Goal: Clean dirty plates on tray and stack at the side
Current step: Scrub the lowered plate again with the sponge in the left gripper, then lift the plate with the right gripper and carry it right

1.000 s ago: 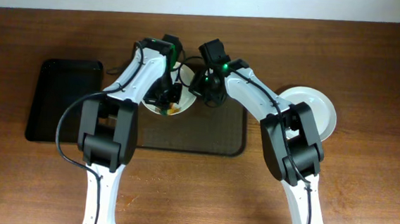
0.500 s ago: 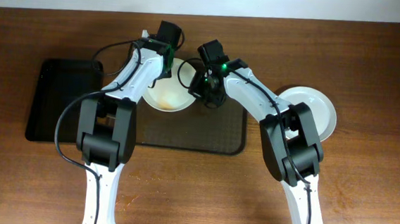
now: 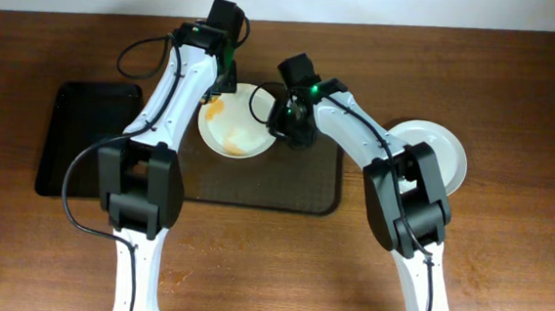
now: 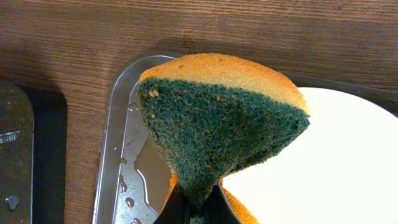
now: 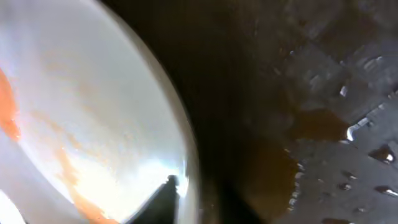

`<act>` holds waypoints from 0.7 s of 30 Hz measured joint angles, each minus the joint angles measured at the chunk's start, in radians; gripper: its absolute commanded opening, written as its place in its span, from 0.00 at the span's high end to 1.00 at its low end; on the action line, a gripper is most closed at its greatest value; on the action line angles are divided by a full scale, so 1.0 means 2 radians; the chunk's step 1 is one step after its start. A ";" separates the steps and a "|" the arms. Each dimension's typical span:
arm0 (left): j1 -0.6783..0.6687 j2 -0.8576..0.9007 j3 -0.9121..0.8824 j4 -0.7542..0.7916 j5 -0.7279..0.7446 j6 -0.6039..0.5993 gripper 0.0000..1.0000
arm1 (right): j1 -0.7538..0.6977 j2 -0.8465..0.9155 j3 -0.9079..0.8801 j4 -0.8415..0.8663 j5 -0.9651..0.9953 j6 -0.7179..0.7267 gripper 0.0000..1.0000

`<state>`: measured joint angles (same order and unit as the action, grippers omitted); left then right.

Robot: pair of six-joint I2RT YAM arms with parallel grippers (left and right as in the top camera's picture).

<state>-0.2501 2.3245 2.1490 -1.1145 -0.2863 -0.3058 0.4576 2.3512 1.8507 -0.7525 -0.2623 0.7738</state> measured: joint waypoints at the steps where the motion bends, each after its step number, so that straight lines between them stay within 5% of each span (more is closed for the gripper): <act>1: 0.001 0.000 0.000 0.000 0.001 0.000 0.99 | 0.000 0.000 -0.001 -0.003 -0.001 -0.002 0.96; 7: 0.001 0.000 0.000 -0.013 0.008 0.000 0.99 | -0.015 -0.003 0.000 -0.048 -0.026 -0.076 0.96; 10: 0.002 0.000 0.000 -0.017 0.020 0.000 0.99 | -0.020 -0.028 0.000 -0.104 0.036 -0.117 0.95; 17: 0.009 0.000 0.000 -0.002 0.040 0.000 0.99 | 0.050 -0.184 0.000 -0.189 0.386 -0.150 0.96; 21: 0.012 0.000 0.000 -0.002 0.041 0.000 0.99 | 0.117 -0.195 0.000 -0.226 0.559 -0.141 0.96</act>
<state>-0.2264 2.3245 2.1490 -1.1179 -0.2047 -0.3058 0.6907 1.9610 1.8503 -1.2045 0.8555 0.4911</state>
